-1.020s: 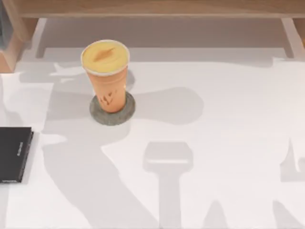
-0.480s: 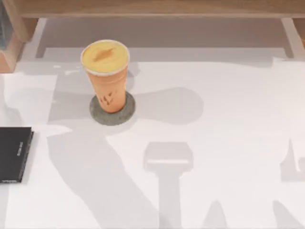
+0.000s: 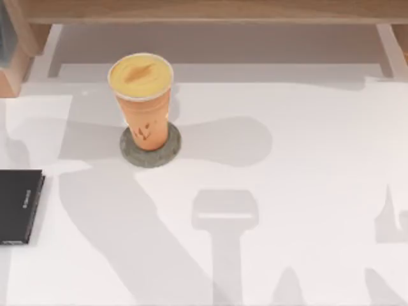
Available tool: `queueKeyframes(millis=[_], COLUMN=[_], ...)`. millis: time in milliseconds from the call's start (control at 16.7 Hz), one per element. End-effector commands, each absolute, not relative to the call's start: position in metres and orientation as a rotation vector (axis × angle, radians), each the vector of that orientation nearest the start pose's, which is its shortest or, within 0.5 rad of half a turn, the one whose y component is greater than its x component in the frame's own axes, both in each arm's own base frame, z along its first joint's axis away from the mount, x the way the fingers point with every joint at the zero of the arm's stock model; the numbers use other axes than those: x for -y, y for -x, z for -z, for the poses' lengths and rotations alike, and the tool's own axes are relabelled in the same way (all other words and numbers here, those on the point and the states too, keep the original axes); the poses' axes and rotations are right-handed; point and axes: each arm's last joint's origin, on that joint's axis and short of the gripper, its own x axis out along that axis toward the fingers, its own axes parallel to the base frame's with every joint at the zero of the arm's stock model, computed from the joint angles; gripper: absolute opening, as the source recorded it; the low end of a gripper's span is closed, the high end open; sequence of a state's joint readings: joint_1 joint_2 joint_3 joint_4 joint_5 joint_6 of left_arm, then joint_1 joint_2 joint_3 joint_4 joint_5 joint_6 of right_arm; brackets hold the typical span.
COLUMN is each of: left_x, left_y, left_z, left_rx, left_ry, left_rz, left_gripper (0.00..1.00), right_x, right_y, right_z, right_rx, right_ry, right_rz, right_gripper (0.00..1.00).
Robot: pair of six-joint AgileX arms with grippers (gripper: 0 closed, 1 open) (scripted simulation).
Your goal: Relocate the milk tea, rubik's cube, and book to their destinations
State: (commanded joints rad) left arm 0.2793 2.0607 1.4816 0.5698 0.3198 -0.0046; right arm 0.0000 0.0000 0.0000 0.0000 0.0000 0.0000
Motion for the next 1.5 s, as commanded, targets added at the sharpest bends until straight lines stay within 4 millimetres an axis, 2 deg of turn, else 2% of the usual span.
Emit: queueKeyframes(millis=[720, 1320, 1500], left_x=[-0.13, -0.132, -0.158], left_y=[-0.468, -0.467, -0.454], left_z=[-0.248, -0.249, -0.262], left_rx=[-0.005, -0.003, 0.023], left_ry=[0.021, 0.017, -0.018], left_rz=[0.017, 0.013, -0.051], left_gripper=[0.02, 0.0, 0.0], right_x=[0.001, 0.001, 0.001], right_y=[-0.106, -0.106, -0.106], right_z=[-0.16, -0.16, -0.16], right_rx=[0.0, 0.0, 0.0], right_ry=[0.0, 0.0, 0.0], right_rz=[0.0, 0.0, 0.0], right_gripper=[1.0, 1.0, 1.0])
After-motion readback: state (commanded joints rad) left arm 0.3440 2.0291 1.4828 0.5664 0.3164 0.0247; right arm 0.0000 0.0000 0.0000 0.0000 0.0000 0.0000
